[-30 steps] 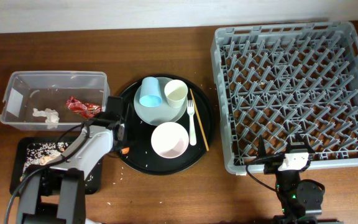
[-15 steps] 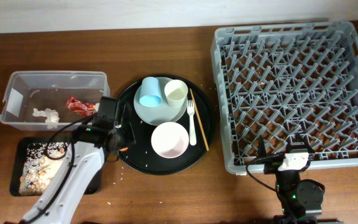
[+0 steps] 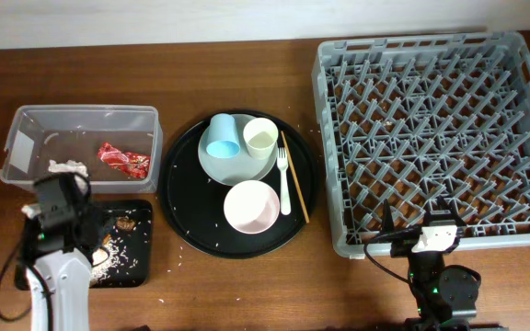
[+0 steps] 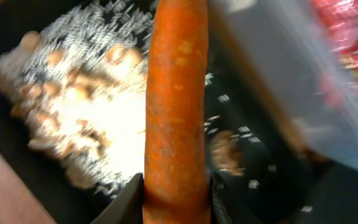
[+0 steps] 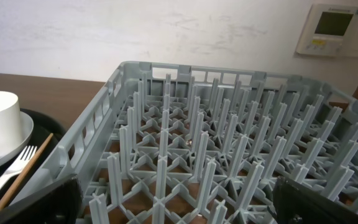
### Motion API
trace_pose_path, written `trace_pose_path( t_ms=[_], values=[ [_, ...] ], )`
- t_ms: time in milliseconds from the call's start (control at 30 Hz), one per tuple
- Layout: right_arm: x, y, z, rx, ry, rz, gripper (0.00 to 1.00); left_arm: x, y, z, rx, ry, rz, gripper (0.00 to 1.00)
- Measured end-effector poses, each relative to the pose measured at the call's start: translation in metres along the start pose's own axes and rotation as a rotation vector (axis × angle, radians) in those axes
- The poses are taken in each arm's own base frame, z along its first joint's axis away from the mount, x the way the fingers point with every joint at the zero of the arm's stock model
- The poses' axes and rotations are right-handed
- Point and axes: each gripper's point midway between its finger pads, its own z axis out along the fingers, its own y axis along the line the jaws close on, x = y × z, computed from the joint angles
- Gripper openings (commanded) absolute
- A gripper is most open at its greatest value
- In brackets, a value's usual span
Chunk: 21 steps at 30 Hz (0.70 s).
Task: Sort waste into correct bins and load items into the dishwasher rack
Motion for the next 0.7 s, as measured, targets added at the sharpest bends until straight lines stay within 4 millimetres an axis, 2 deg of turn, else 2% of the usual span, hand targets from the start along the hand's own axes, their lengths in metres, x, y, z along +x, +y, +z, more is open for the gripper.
trace_pose_path(
  t_ms=[67, 100, 133, 167, 200, 267, 433, 467, 533, 600, 667, 700],
  values=[
    [0.000, 0.000, 0.000, 0.000, 0.000, 0.000, 0.99, 0.018, 0.022, 0.029, 0.003, 0.038, -0.090, 0.20],
    [0.000, 0.000, 0.000, 0.000, 0.000, 0.000, 0.99, 0.021, 0.023, 0.032, 0.009, 0.045, -0.096, 0.22],
    [0.000, 0.000, 0.000, 0.000, 0.000, 0.000, 0.99, 0.022, 0.022, 0.040, 0.054, 0.043, -0.136, 0.32],
    [0.000, 0.000, 0.000, 0.000, 0.000, 0.000, 0.99, 0.024, 0.024, 0.042, 0.056, 0.048, -0.150, 0.37],
    [0.000, 0.000, 0.000, 0.000, 0.000, 0.000, 0.99, 0.026, 0.024, 0.043, 0.066, 0.057, -0.157, 0.52],
    [0.000, 0.000, 0.000, 0.000, 0.000, 0.000, 0.99, 0.027, 0.021, 0.043, 0.081, 0.061, -0.165, 0.59],
    [0.000, 0.000, 0.000, 0.000, 0.000, 0.001, 0.99, 0.025, 0.013, 0.042, 0.124, 0.065, -0.169, 0.58],
    [0.000, 0.000, 0.000, 0.000, 0.000, 0.000, 0.99, 0.026, 0.001, 0.038, 0.191, 0.086, -0.140, 0.54],
    [0.000, 0.000, 0.000, 0.000, 0.000, 0.001, 0.99, 0.017, -0.032, 0.016, 0.379, 0.089, -0.025, 0.52],
    [0.000, 0.000, 0.000, 0.000, 0.000, 0.000, 0.99, 0.010, -0.068, -0.022, 0.539, 0.087, 0.115, 0.53],
    [0.000, 0.000, 0.000, 0.000, 0.000, 0.000, 0.99, 0.012, -0.112, -0.071, 0.661, 0.075, 0.327, 0.54],
    [0.000, 0.000, 0.000, 0.000, 0.000, 0.000, 0.99, 0.010, -0.128, -0.091, 0.696, 0.041, 0.410, 0.54]
  ],
)
